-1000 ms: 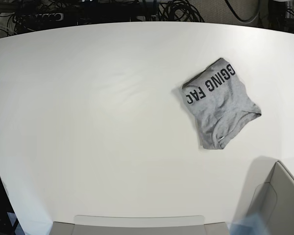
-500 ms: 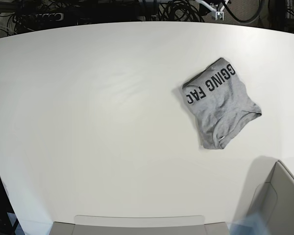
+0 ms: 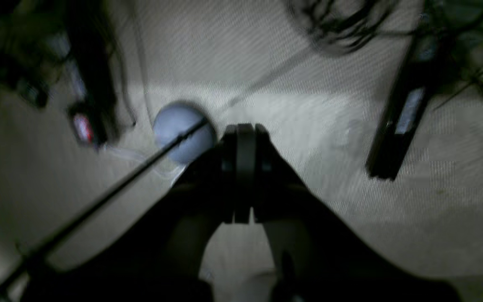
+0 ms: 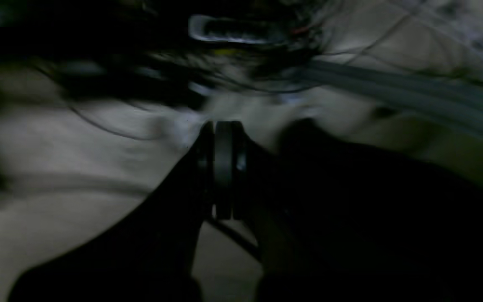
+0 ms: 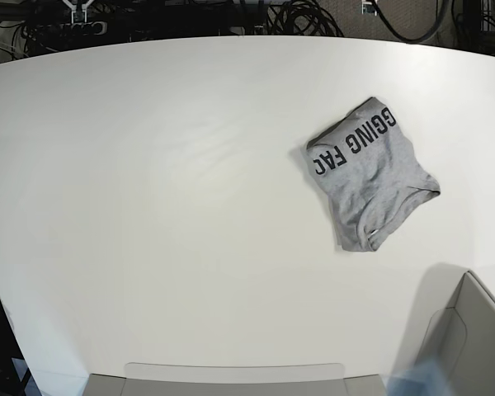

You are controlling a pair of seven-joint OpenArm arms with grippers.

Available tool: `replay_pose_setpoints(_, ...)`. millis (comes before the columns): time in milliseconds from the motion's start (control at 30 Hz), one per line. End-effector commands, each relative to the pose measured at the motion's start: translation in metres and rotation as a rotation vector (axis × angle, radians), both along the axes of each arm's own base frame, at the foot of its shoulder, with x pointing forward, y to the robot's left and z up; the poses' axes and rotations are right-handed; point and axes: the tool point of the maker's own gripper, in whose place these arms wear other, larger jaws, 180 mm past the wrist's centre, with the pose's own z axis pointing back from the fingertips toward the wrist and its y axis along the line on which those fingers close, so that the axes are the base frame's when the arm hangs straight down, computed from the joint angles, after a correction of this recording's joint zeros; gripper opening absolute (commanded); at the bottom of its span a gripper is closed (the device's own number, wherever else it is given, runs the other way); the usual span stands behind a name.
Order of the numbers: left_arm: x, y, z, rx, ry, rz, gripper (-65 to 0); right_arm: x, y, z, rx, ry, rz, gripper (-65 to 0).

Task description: Fold the T-shirt properly

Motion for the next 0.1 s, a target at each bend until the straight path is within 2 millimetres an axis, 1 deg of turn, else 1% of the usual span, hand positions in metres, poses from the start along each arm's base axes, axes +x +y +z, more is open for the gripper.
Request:
replay_pose_setpoints(0,-0.0026,0.0049,0.0018,0.014,0.001,-0.009,-65.0,-0.0053,0.0014,0.0009,-0.013,0.013,0.025,-65.0)
replay_pose_setpoints(67,-0.0007,0.0040,0.0013,0.013,-0.002,-0.007,-63.2,0.0035,0.0096,-0.0029,-0.004,0.007,0.051,-65.0)
